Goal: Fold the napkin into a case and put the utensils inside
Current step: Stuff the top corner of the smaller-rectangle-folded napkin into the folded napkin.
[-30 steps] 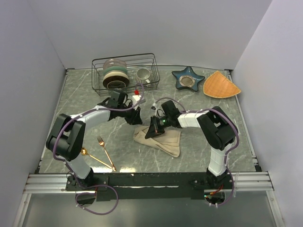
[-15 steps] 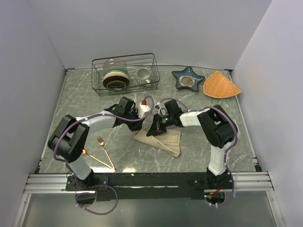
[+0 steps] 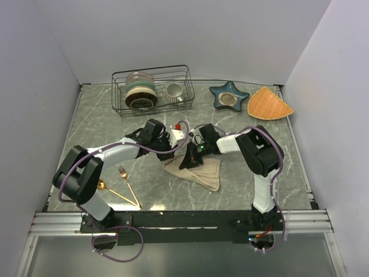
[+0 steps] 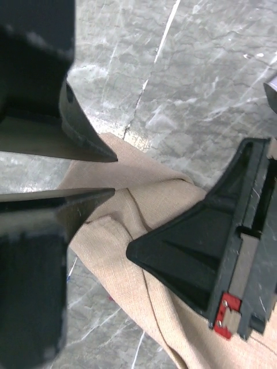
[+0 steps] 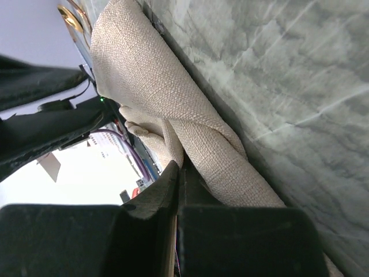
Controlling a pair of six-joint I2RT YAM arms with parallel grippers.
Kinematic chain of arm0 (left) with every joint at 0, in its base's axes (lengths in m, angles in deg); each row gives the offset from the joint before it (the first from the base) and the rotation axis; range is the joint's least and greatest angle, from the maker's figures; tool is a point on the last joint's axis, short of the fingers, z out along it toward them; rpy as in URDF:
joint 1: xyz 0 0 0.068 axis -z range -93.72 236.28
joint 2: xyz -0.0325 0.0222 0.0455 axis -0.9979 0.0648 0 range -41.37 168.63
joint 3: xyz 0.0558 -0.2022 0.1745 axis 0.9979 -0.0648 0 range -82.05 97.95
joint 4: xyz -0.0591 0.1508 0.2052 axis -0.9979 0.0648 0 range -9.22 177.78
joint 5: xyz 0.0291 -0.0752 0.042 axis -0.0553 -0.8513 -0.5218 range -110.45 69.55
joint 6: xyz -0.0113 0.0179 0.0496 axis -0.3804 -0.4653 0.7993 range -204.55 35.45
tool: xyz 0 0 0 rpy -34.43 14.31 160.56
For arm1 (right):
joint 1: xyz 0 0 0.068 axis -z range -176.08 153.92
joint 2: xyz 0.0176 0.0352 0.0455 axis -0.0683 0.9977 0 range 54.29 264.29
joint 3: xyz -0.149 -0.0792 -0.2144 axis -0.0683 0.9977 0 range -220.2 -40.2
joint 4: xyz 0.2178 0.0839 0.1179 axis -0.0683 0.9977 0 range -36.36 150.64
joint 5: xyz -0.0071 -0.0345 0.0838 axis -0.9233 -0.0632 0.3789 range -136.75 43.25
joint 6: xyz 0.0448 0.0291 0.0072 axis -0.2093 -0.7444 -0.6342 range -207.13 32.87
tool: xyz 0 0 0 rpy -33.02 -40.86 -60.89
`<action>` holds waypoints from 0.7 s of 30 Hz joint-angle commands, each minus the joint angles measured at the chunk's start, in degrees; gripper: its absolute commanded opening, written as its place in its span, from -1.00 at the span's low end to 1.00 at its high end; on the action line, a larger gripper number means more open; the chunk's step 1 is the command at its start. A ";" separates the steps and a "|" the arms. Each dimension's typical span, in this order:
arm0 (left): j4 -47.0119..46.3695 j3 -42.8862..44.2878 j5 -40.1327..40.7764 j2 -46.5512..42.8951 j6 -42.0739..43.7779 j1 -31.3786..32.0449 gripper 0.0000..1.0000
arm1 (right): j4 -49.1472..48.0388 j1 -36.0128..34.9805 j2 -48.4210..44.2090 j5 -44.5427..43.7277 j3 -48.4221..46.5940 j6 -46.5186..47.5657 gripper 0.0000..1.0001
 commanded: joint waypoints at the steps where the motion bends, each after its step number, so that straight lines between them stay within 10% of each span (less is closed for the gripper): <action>1: 0.94 -0.08 0.19 -1.57 2.92 1.42 -0.49 | 1.36 0.49 1.21 -1.11 -1.49 0.36 -1.00; 21: 2.26 0.79 4.68 2.47 6.17 3.18 -0.56 | 3.91 1.02 -0.81 -1.11 -3.34 2.38 -1.00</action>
